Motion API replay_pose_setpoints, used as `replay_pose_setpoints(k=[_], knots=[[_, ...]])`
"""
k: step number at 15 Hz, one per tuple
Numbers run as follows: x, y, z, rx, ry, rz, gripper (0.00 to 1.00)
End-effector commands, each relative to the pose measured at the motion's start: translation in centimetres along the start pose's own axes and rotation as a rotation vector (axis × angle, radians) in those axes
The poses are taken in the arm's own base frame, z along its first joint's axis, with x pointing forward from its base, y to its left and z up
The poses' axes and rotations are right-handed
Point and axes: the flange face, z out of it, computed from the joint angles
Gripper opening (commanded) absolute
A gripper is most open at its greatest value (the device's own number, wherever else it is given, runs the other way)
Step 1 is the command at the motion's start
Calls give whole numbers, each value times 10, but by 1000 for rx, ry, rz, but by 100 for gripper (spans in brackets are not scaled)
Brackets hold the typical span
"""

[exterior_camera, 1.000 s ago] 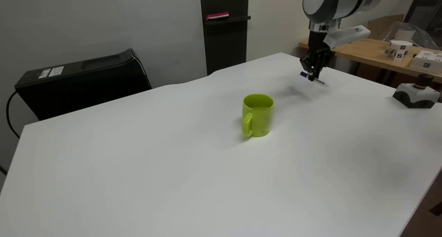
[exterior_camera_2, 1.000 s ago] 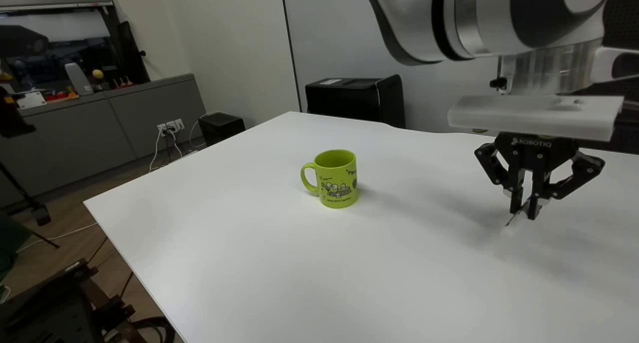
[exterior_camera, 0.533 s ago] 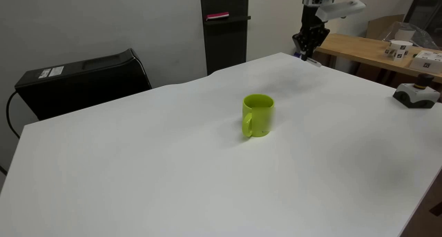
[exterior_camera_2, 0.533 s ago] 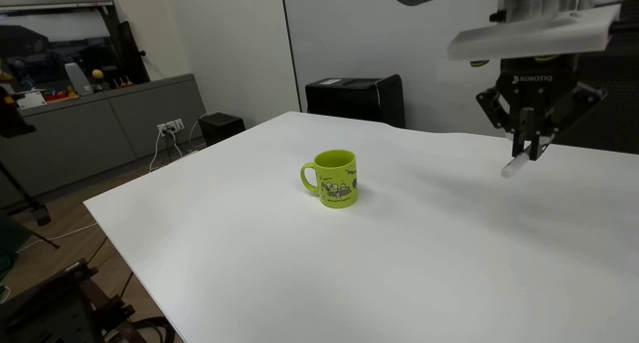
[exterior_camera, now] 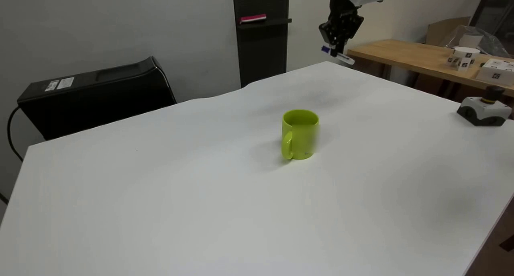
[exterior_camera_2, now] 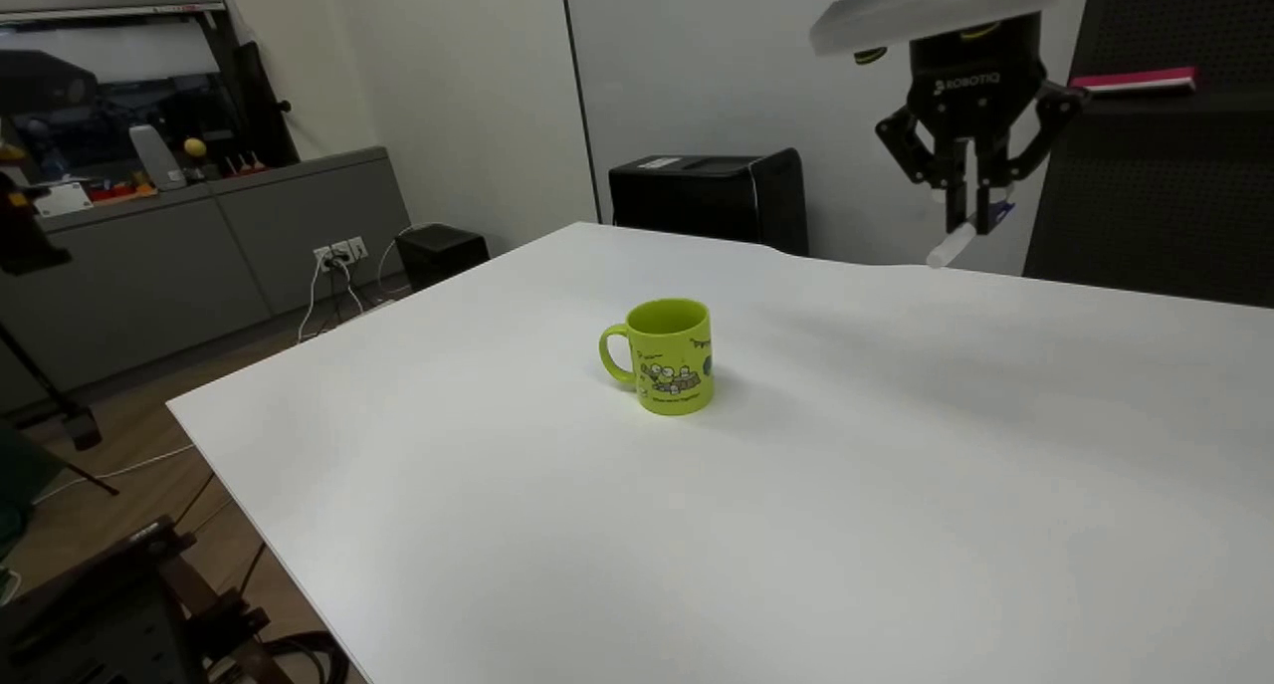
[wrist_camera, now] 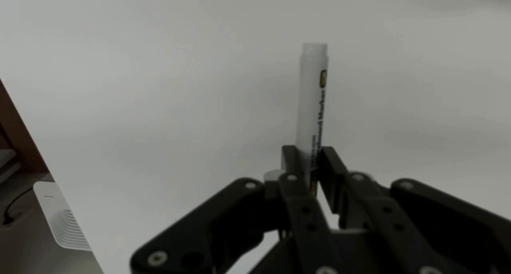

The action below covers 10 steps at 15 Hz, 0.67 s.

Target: Pick up the marker and put it in the white cup

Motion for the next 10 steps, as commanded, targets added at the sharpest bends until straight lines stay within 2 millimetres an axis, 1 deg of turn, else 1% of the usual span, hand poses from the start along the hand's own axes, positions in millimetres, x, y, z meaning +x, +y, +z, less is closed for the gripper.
replay_pose_setpoints(k=[1, 6, 8, 10], knots=[[-4, -36, -12, -25, 4, -26, 4], [-11, -89, -14, -38, 7, -97, 4], [-17, -106, -17, -36, 15, -102, 4], [-24, -117, -19, -33, 26, -93, 4]])
